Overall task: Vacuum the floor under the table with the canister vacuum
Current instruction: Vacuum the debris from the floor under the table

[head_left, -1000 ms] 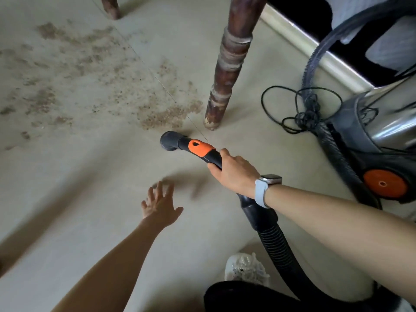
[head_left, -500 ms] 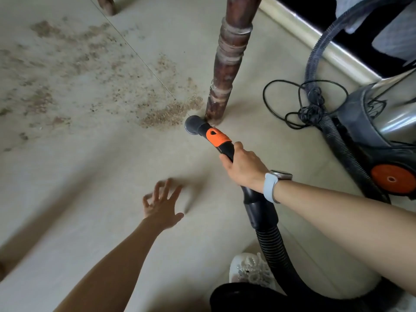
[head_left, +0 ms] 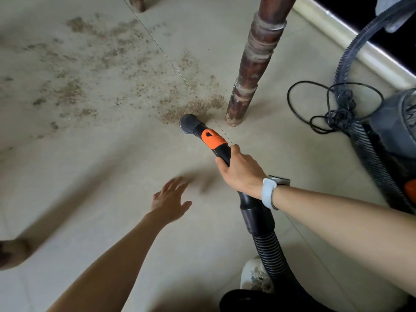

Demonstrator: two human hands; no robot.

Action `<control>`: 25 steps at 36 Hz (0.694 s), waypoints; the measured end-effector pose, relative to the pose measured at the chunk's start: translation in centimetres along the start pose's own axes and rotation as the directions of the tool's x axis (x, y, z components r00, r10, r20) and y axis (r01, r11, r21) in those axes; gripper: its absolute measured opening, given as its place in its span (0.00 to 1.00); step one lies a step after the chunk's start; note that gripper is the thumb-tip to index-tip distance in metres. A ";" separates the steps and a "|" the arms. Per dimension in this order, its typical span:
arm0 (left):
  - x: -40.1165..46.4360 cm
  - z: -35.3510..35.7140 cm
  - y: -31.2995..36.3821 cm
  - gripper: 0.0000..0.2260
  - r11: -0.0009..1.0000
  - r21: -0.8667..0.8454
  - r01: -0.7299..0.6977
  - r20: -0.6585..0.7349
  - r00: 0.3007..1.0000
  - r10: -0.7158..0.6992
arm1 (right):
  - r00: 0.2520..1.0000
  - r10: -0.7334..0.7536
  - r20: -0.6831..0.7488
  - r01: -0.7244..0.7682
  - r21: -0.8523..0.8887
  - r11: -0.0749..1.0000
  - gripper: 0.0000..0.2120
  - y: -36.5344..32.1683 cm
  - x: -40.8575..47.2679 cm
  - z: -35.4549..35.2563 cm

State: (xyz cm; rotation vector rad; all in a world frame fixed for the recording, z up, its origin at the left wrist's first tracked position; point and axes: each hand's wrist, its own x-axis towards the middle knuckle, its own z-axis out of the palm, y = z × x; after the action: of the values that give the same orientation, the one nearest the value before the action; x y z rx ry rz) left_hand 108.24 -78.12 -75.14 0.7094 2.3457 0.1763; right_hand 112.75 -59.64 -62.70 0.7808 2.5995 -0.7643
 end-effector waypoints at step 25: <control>-2.3 1.0 -4.3 0.41 0.970 0.199 0.139 -0.063 0.990 -0.129 | 0.982 0.156 -0.107 -0.138 0.152 0.979 0.18 1.4 3.5 -0.7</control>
State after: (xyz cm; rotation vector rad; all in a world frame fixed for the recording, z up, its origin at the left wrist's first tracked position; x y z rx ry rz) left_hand 108.38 -82.97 -75.89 0.6458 2.4728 -0.1081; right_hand 110.65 -56.82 -64.22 1.0796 2.5744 -0.8940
